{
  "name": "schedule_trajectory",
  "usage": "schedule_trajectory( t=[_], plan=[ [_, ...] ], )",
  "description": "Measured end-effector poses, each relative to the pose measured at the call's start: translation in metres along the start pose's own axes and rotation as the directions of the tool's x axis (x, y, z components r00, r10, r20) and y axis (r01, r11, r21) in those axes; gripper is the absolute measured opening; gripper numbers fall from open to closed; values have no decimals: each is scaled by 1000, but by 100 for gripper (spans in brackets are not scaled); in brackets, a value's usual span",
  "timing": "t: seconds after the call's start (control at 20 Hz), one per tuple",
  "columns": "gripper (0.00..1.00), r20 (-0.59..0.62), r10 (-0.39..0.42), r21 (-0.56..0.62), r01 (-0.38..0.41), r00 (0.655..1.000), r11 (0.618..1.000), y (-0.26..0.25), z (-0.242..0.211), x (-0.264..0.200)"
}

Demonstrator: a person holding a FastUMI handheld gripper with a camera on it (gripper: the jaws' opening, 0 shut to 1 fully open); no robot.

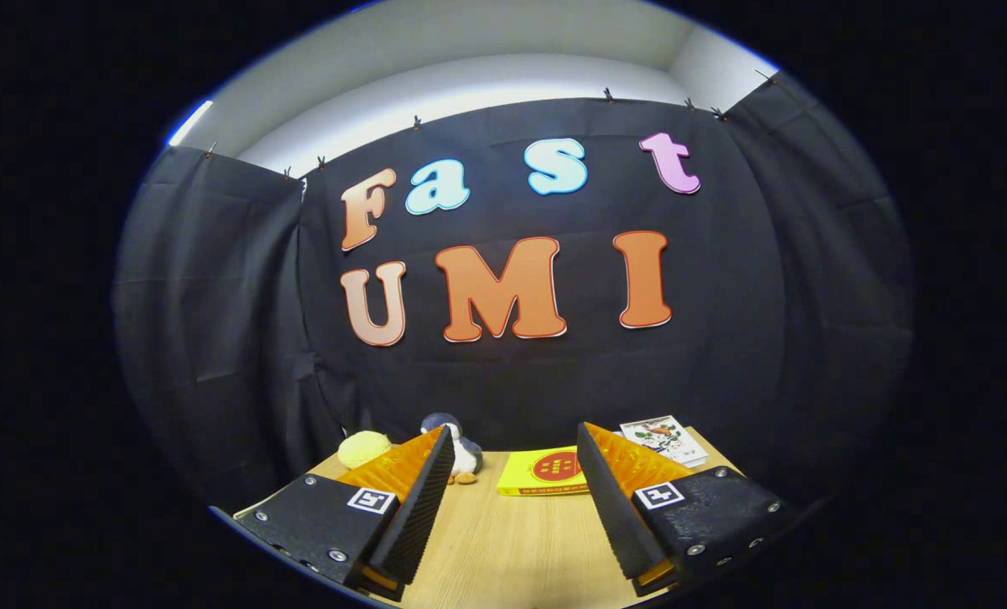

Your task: Open the storage box then place both shoes into the box .Put the left shoe in first, then the right shoe, with the right side of both shoes facing outward in a uniform manner.

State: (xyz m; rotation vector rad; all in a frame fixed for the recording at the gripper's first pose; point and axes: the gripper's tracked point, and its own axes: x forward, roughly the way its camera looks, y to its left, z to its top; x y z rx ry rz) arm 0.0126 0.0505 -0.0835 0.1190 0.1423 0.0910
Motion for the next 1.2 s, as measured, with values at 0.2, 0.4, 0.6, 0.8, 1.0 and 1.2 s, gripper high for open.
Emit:
schedule_trajectory(
  t=[0.2, 0.4, 0.6, 0.8, 1.0, 1.2],
  plan=[
    [87, 23, -22, 4, 22, 1000, 1000, -19, 7, -8],
    [87, 54, -27, -6, 28, 998, 1000, -28, 14, -15],
    [88, 61, -35, -20, 36, 998, 999, -33, 15, -16],
    [89, 68, -30, -1, 31, 997, 1000, -32, 19, -17],
    [88, 96, -27, -23, 29, 995, 999, -29, 27, -17],
    [89, 117, -25, -43, 30, 993, 999, -26, 35, -16]
  ],
)
